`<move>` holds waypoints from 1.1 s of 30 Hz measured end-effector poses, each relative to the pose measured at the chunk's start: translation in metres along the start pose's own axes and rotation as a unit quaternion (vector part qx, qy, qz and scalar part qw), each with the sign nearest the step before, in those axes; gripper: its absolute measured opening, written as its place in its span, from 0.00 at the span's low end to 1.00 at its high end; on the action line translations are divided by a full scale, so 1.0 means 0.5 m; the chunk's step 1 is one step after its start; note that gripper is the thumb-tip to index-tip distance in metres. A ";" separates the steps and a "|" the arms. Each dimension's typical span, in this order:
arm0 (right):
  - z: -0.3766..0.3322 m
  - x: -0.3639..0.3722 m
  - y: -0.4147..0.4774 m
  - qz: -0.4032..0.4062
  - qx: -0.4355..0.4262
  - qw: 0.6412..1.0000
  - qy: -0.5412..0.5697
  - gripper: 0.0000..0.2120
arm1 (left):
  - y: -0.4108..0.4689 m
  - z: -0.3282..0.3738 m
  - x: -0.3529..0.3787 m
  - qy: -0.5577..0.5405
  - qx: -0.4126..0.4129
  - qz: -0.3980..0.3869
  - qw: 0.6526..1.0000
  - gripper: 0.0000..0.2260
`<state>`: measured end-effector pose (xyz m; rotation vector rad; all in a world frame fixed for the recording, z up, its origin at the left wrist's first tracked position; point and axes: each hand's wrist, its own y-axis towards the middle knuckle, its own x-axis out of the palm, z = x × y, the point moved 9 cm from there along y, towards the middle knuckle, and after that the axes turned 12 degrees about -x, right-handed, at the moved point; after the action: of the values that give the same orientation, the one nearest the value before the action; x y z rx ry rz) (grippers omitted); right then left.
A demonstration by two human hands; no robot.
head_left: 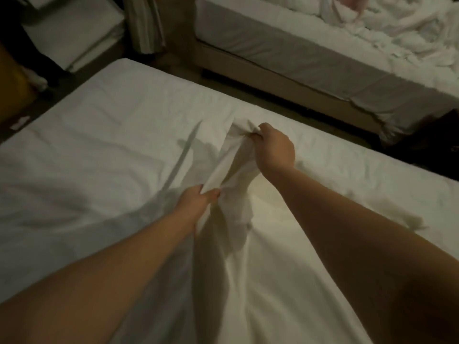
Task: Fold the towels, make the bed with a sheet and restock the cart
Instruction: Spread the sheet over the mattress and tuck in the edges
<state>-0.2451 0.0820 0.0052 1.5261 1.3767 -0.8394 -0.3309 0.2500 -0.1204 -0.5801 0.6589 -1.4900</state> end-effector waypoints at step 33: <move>0.007 0.358 0.280 -0.121 -0.010 0.983 -0.135 0.24 | 0.271 -0.032 -0.091 -0.057 -0.023 -0.097 0.993 0.05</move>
<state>-0.0795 0.1489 -0.1352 1.1914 1.3775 -1.1352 -0.2458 0.2977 -0.2262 -0.7773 0.5614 -1.6118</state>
